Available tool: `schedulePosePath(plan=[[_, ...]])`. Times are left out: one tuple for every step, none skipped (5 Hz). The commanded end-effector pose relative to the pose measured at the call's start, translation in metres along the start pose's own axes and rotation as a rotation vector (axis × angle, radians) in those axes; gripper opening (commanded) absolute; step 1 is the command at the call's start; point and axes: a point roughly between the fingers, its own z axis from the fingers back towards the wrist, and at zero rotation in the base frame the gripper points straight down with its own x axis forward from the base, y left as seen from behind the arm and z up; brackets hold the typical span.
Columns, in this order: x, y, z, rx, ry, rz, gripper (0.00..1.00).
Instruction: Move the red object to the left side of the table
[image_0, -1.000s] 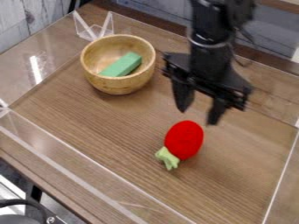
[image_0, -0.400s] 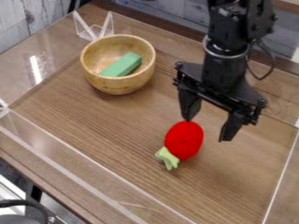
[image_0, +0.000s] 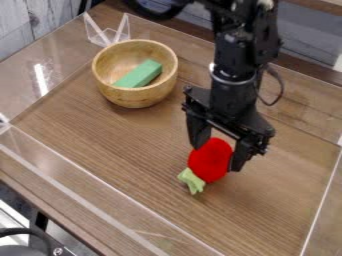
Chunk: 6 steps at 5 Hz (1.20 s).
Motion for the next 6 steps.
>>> schedulePosePath(plan=[[0.006, 0.004, 0.0, -0.006, -0.024, -0.048, 0.0], [0.01, 0.021, 0.013, -0.001, -0.05, -0.059, 0.0], [0.013, 0.045, 0.036, 0.007, -0.099, -0.045, 0.0], [0.016, 0.042, 0.024, 0.001, -0.09, -0.097, 1.0], [0.011, 0.035, 0.02, -0.006, -0.081, -0.098, 1.0], [0.009, 0.035, 0.019, -0.005, -0.076, -0.07, 0.0]])
